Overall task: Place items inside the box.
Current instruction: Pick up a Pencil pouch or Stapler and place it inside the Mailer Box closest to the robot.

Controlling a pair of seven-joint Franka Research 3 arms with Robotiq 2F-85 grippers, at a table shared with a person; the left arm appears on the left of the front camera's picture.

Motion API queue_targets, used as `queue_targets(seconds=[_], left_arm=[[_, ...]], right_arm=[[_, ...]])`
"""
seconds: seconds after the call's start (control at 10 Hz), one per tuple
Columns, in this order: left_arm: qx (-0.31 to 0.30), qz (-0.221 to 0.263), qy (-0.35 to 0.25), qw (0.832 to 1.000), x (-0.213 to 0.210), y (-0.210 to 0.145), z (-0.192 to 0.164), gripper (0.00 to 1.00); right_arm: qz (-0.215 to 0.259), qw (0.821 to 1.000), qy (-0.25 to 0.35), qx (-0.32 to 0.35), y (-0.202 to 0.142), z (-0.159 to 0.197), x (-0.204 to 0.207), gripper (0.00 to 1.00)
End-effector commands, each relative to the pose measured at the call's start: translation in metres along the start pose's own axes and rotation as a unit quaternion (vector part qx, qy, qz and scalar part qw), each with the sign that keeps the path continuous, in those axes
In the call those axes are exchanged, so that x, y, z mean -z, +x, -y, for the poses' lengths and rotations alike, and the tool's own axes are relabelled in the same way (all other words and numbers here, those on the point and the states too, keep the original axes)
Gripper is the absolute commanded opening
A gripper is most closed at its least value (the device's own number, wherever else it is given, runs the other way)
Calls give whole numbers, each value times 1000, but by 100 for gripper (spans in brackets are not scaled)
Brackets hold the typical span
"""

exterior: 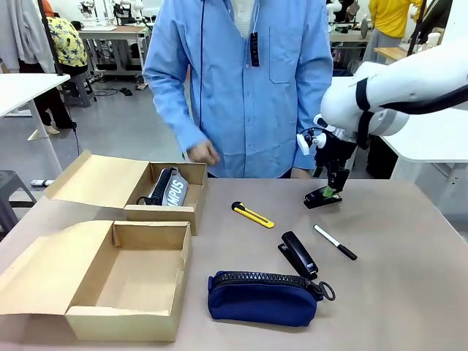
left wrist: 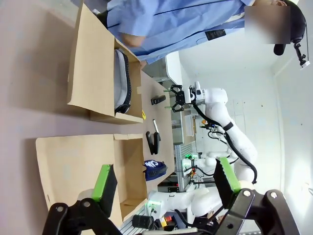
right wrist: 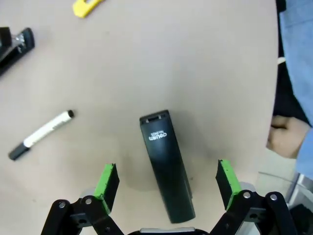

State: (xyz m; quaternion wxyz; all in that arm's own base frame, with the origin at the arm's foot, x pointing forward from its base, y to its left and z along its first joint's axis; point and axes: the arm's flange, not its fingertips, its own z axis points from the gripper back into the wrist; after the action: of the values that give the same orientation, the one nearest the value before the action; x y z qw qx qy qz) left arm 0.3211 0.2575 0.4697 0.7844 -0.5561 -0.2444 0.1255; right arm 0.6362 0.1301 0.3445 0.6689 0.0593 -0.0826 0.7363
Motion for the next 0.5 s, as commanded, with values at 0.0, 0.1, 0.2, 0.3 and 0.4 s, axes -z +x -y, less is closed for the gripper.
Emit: queue_targets(seconds=[0.0, 0.1, 0.2, 0.3, 0.4], left_arm=[[11, 2, -8, 1000, -1, -1, 2, 100], [11, 2, -8, 1000, -1, -1, 2, 100], [11, 2, -8, 1000, -1, -1, 2, 100], [11, 2, -8, 1000, -1, -1, 2, 100], [11, 2, -8, 1000, -1, -1, 2, 100]], right_arm=[[-17, 1000, 17, 17, -9, 10, 8, 100], [-21, 999, 18, 23, -14, 11, 13, 100], [-26, 999, 32, 34, -20, 11, 26, 100], [-28, 998, 40, 38, -23, 8, 31, 100], [-32, 998, 42, 43, -24, 6, 31, 100]])
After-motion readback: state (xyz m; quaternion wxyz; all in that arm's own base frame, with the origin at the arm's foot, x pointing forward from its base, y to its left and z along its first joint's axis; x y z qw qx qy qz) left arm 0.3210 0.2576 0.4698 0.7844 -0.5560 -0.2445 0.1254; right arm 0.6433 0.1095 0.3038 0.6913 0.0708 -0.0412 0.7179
